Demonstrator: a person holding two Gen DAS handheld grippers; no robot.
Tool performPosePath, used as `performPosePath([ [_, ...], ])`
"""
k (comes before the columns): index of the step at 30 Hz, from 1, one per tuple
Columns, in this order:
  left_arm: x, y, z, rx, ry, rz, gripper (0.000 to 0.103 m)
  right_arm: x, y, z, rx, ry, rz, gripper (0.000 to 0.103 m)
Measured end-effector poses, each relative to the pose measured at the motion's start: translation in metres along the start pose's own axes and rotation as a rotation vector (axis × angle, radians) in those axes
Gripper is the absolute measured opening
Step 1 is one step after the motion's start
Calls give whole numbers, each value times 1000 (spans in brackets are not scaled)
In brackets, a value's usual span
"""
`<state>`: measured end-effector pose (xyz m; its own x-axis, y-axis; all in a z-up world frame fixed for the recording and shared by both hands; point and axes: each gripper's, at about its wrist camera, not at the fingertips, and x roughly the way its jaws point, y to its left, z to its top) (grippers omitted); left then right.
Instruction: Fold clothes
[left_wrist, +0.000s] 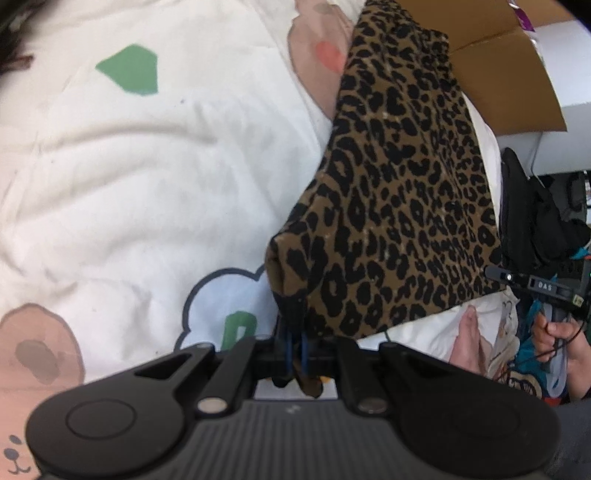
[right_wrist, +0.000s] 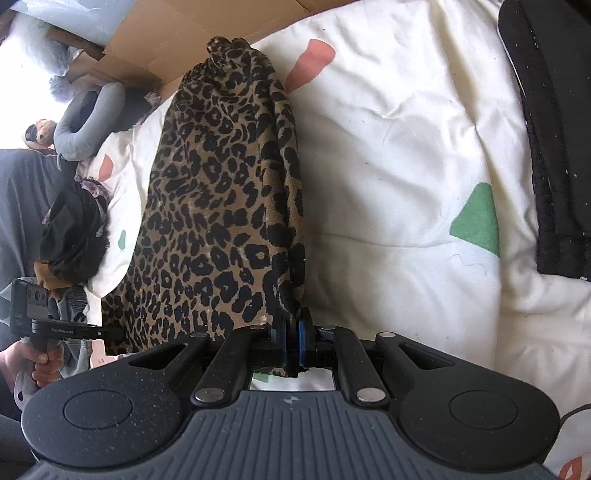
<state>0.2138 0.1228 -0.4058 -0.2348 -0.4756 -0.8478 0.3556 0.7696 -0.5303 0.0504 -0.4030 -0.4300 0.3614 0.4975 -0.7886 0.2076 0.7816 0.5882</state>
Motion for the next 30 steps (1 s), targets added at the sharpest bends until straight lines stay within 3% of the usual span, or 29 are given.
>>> performPosePath([
  [7,4,14,-2,5,-47,-34,7,17,-7,5,-26,22,-21,6],
  [10,5,15,-4,-2,-63,-38,13,20,-9,7,-23,20,-20,10],
  [17,7,24,-8,-21,-84,-98,15,29,-13,12,-15,36,6,23],
  [21,9,32,-8,-25,-88,-151,17,31,-21,13,7,45,45,21],
  [22,11,34,-8,-30,-89,-169,20,32,-23,13,9,48,54,17],
  [23,12,37,-8,-36,-90,-186,22,32,-24,13,12,50,63,5],
  [24,13,38,-9,-40,-84,-202,22,32,-24,13,14,51,70,4],
  [27,15,41,-10,-53,-65,-250,15,31,-24,12,23,46,79,3],
  [28,16,42,-10,-57,-59,-266,7,29,-24,12,26,43,82,3],
  [30,13,41,-11,-46,-57,-298,5,26,-23,11,32,37,93,3],
])
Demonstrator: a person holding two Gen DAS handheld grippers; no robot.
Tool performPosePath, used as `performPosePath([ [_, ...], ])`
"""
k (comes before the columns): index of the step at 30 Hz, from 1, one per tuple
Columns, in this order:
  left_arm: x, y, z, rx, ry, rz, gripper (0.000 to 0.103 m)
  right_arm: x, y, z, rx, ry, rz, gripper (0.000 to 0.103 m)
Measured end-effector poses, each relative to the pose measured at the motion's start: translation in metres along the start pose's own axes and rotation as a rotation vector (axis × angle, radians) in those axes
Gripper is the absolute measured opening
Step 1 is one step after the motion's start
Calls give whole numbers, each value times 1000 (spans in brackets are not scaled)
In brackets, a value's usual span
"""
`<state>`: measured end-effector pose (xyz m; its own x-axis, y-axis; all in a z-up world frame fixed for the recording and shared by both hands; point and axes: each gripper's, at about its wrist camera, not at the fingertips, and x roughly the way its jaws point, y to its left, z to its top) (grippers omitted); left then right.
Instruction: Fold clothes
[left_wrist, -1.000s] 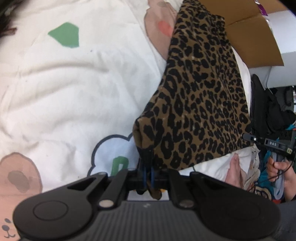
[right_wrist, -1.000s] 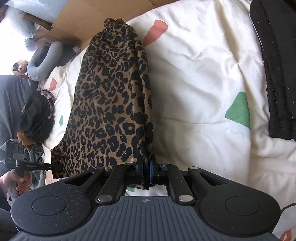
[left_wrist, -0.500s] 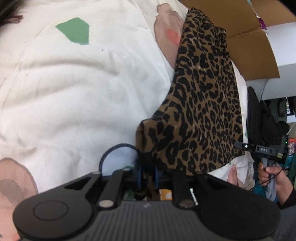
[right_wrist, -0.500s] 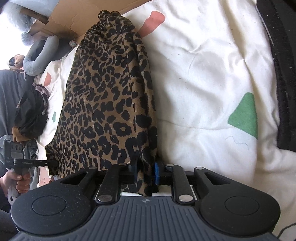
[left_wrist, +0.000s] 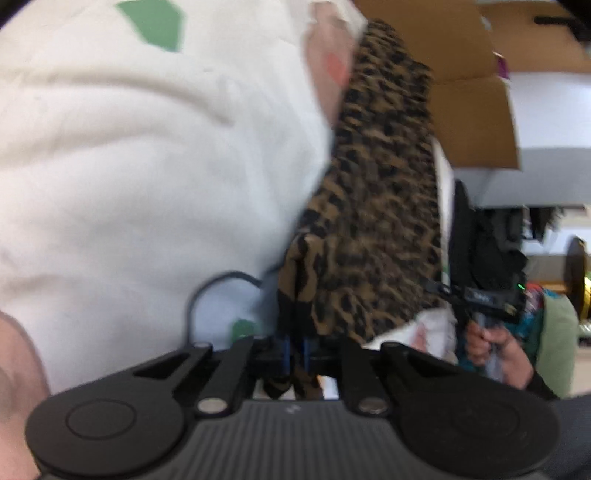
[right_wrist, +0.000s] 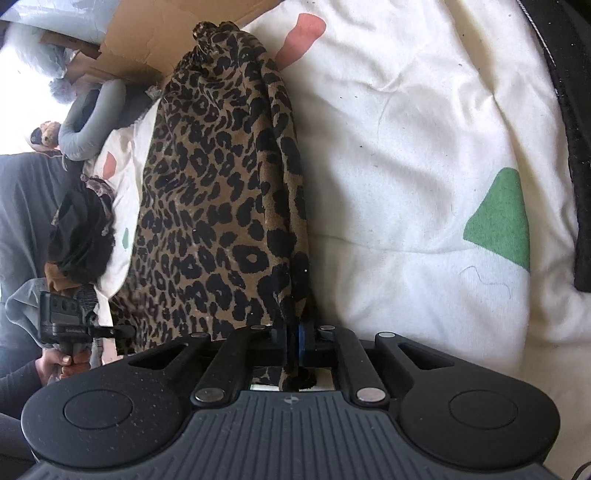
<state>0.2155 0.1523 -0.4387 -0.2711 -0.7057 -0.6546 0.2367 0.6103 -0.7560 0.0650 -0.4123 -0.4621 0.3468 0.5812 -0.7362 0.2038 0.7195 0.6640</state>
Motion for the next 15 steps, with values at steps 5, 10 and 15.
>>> performPosePath([
  [5,-16,-9,3,11,-16,-33,5,-13,5,-2,9,-18,42,2],
  [10,-34,-24,-6,14,-32,-58,5,-26,13,-4,2,-11,83,2],
  [15,-48,-31,-14,13,-18,-55,5,-36,19,-12,-7,20,109,2],
])
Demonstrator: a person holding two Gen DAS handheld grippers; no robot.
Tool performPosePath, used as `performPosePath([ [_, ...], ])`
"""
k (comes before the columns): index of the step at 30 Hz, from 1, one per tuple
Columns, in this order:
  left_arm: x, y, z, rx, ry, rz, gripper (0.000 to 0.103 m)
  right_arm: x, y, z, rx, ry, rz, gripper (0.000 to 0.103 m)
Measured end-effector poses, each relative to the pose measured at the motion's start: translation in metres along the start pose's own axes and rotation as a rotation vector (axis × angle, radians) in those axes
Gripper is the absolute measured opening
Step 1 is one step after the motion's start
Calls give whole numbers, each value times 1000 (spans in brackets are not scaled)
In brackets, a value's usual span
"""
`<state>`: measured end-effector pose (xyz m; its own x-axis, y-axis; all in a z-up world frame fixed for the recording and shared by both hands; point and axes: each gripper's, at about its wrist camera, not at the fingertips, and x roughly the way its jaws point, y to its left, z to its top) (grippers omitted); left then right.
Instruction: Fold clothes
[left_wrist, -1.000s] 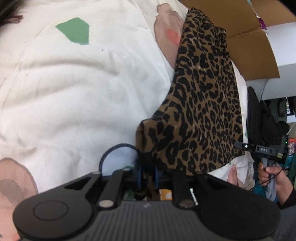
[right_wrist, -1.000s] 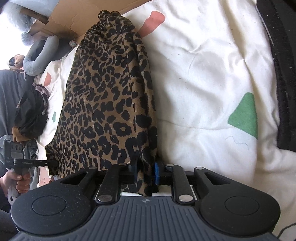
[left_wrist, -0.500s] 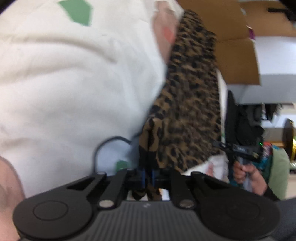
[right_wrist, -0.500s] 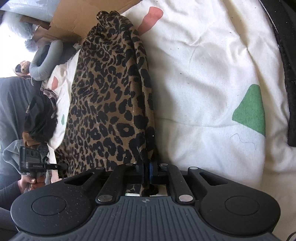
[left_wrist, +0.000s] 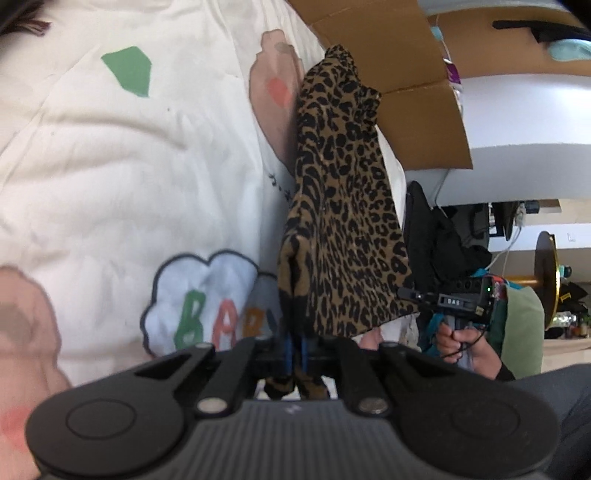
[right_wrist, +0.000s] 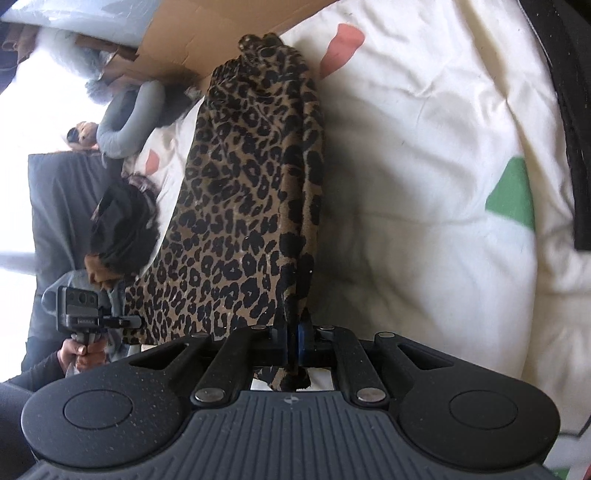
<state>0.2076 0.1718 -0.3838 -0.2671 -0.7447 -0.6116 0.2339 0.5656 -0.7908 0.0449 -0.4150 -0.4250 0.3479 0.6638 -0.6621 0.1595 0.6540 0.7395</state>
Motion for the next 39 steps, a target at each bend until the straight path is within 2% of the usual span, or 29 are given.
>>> performPosePath([
  [6,-16,-9,-11,-10,27,0,5,-15,7,-21,7,24,53,2],
  [11,-19,-16,-32,-40,62,11,5,-23,16,-38,-9,69,75,2],
  [17,-15,-5,-41,-83,24,-5,5,-20,4,-42,48,62,79,2],
  [27,-11,-8,-14,-59,-53,-29,4,-8,-6,-21,116,-25,113,3],
  [35,-20,-17,5,-19,-110,-25,5,-14,1,-4,102,-79,145,3],
  [39,-24,-22,21,-1,-162,-21,5,-18,7,7,91,-127,156,3],
])
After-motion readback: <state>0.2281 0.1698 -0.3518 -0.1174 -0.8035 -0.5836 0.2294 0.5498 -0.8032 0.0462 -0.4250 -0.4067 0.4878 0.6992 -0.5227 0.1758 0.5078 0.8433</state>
